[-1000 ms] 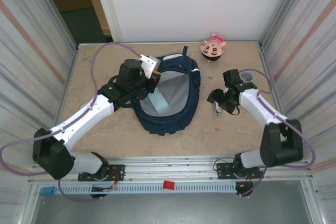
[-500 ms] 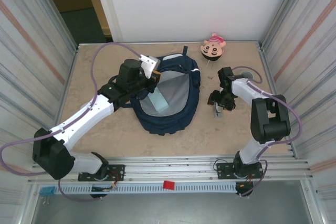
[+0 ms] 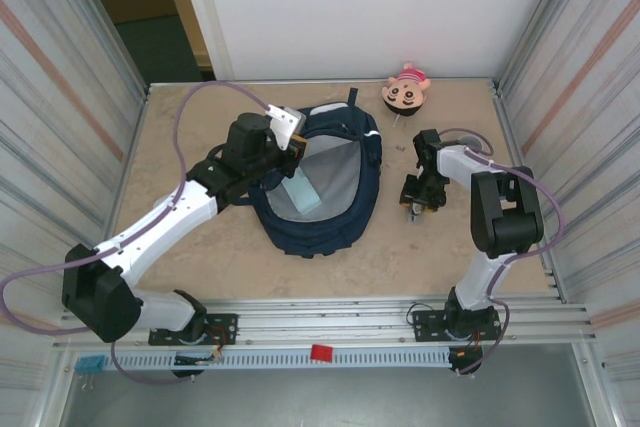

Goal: Pack the student bag

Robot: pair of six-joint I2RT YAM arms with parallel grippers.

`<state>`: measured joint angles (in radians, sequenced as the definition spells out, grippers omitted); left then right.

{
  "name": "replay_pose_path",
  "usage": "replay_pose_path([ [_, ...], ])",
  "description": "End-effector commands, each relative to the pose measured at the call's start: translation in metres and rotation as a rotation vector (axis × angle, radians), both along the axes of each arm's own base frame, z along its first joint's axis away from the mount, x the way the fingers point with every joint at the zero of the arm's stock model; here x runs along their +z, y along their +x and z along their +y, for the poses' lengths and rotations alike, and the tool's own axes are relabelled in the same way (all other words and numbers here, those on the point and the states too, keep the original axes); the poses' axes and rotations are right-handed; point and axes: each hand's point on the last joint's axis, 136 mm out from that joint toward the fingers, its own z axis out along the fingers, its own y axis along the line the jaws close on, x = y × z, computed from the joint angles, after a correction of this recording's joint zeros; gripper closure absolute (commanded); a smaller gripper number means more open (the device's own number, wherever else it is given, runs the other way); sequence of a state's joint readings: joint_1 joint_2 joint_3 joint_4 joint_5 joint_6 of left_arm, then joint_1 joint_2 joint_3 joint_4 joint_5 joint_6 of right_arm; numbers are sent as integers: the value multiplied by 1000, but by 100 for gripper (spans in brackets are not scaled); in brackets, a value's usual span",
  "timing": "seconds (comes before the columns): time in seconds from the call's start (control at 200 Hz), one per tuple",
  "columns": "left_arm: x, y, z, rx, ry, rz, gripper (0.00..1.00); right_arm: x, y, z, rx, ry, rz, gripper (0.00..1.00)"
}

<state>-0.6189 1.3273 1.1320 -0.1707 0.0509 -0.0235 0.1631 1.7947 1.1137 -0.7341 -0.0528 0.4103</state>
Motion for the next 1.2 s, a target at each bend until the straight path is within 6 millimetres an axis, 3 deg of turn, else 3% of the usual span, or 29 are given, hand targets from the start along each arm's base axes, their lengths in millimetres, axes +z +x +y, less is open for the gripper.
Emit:
replay_pose_path([
  [0.0,43,1,6,31,-60,-96,100,16,8,-1,-10,7,-70,62],
  [0.11,44,-1,4,29,-66,-94,100,48,7,7,-41,75,-160,64],
  [0.195,45,-3,3,25,-70,-94,100,86,5,25,-71,206,-274,64],
  [0.336,43,-4,1,25,-78,-90,100,153,-2,73,-119,516,-500,64],
  [0.461,46,-3,-1,19,-98,-92,100,181,-20,118,-105,694,-577,64],
  [0.646,54,-6,-5,2,-124,-97,100,185,-33,190,-3,826,-533,63],
  [0.802,59,-9,-7,-16,-151,-110,100,167,-14,216,-10,819,-492,60],
  [1.077,62,-14,-8,-38,-167,-118,100,144,35,218,-67,758,-516,56],
  [1.192,57,-15,-8,-38,-164,-109,100,141,48,205,-95,751,-520,44],
])
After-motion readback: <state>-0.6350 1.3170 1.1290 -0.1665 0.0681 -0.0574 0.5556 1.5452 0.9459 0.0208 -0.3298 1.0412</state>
